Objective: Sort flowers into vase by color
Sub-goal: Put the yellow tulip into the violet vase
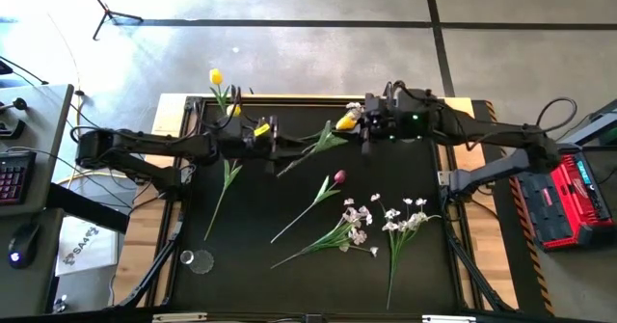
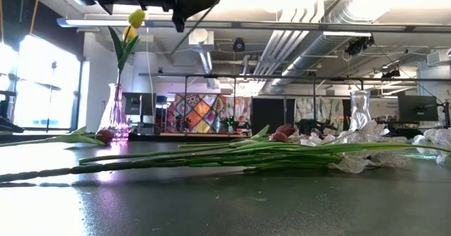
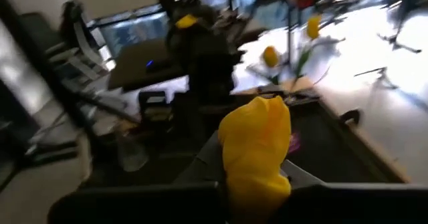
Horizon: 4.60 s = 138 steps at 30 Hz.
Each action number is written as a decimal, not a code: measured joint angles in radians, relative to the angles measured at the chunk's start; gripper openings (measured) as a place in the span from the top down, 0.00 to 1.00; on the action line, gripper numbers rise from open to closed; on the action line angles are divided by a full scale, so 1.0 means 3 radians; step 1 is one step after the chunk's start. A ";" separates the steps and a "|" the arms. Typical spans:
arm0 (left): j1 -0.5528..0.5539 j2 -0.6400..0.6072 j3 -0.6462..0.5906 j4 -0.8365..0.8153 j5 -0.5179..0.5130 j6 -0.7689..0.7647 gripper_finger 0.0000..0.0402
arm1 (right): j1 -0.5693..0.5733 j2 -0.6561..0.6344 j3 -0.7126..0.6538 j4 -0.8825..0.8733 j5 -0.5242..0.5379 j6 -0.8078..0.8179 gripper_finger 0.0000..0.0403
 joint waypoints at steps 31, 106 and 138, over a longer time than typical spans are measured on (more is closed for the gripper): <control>-0.0100 0.0051 0.0000 -0.0528 0.0330 -0.0006 0.99 | -0.0045 0.0588 0.0030 0.0252 -0.0423 -0.0055 0.92; 0.0230 -0.1630 0.0554 -0.0420 -0.3051 0.2410 1.00 | -0.0265 -0.0144 -0.0008 -0.0300 0.0713 0.0368 0.35; 0.0488 -0.1770 -0.1667 0.1959 -0.3056 0.2228 1.00 | -0.0265 -0.0144 -0.0008 -0.0418 0.0800 0.0361 0.35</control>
